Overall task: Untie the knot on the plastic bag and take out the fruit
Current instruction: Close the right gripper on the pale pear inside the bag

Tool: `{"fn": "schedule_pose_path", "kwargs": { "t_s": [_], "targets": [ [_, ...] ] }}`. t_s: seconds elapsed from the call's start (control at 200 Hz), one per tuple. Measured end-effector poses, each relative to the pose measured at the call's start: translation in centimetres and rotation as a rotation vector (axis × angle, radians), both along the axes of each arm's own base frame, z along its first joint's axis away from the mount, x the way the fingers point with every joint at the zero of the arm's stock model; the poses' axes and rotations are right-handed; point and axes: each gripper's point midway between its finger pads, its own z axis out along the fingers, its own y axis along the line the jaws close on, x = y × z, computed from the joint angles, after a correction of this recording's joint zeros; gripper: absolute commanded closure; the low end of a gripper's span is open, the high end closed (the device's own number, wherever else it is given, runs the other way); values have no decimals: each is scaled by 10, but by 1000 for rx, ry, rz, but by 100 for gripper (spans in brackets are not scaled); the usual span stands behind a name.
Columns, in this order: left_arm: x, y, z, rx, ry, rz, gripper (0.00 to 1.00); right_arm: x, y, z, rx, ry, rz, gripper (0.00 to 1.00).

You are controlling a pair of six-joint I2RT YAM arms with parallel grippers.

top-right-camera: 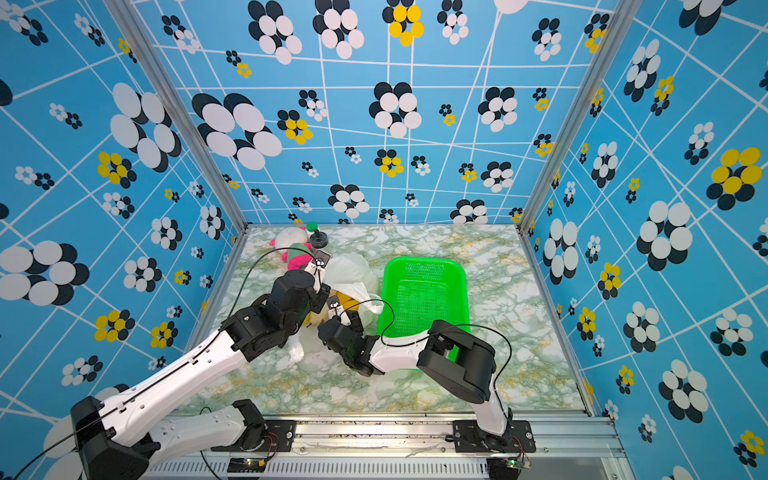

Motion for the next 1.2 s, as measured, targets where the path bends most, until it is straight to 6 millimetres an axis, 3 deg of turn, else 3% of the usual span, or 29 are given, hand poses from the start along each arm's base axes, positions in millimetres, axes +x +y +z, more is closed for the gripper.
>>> {"fn": "schedule_pose_path", "kwargs": {
  "t_s": [0.205, 0.615, 0.72, 0.87, 1.024, 1.199],
  "targets": [
    [0, -1, -1, -4, 4, -8, 100, 0, 28, -7, -28, 18, 85, 12],
    [-3, -9, 0, -26, 22, -49, 100, 32, 38, -28, -127, 59, 60, 12],
    [-3, -10, 0, -29, 25, -55, 100, 38, 42, -39, -153, 79, 58, 17],
    [-4, -12, 0, -32, 27, -63, 100, 38, 42, -40, -155, 90, 59, 40],
    [-3, -12, 0, -33, 27, -62, 100, 34, 39, -38, -146, 97, 65, 44],
    [-2, -9, -2, -25, 28, -42, 100, 12, 14, -23, -147, 124, 99, 50]
  ]
}}
